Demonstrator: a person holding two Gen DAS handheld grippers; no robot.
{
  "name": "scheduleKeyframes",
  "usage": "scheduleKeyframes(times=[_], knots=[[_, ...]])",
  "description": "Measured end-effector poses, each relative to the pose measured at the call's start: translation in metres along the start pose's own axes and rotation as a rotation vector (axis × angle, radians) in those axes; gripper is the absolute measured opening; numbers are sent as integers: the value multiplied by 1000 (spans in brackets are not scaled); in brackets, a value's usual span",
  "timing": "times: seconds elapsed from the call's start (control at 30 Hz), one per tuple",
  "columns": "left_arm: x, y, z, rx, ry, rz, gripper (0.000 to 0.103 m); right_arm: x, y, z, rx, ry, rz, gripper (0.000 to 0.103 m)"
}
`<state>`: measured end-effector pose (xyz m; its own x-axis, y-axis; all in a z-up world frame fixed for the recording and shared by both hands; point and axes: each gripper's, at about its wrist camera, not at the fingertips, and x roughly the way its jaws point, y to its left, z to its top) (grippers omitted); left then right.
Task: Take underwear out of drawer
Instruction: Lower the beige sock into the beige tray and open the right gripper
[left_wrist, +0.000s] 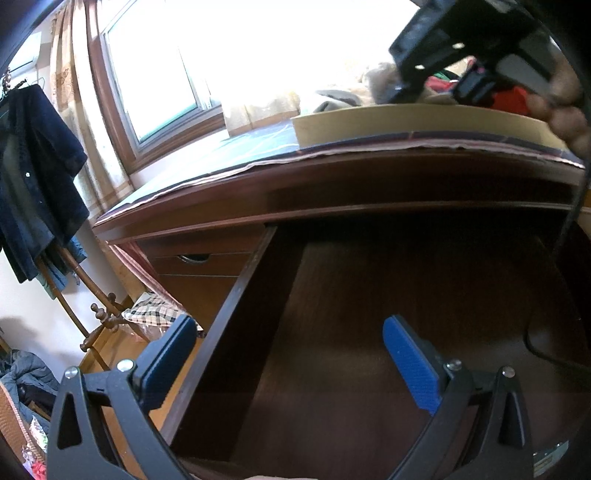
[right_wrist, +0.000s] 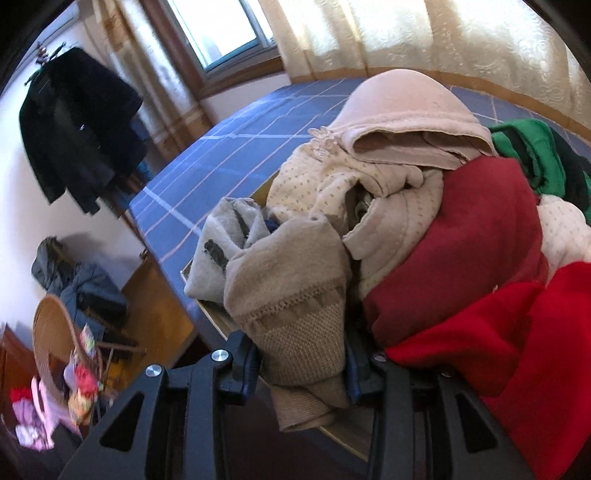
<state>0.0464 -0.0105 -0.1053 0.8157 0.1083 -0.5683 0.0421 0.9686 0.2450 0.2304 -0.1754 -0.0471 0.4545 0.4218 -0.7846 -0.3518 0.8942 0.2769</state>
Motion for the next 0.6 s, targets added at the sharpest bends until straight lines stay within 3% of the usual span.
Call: scheduleKeyframes(times=[0.17, 0.33, 0.47, 0.6], knots=[[1, 1, 0, -3, 11, -3, 103, -7, -9, -7, 60, -7, 34, 40], [2, 1, 0, -2, 15, -4, 103, -12, 6, -15, 51, -82, -86, 41], [3, 2, 0, -4, 21, -10, 103, -21, 15, -19, 55, -141, -66, 66], [3, 3, 0, -11, 21, -13, 103, -38, 27, -26, 16, -213, -121, 67]])
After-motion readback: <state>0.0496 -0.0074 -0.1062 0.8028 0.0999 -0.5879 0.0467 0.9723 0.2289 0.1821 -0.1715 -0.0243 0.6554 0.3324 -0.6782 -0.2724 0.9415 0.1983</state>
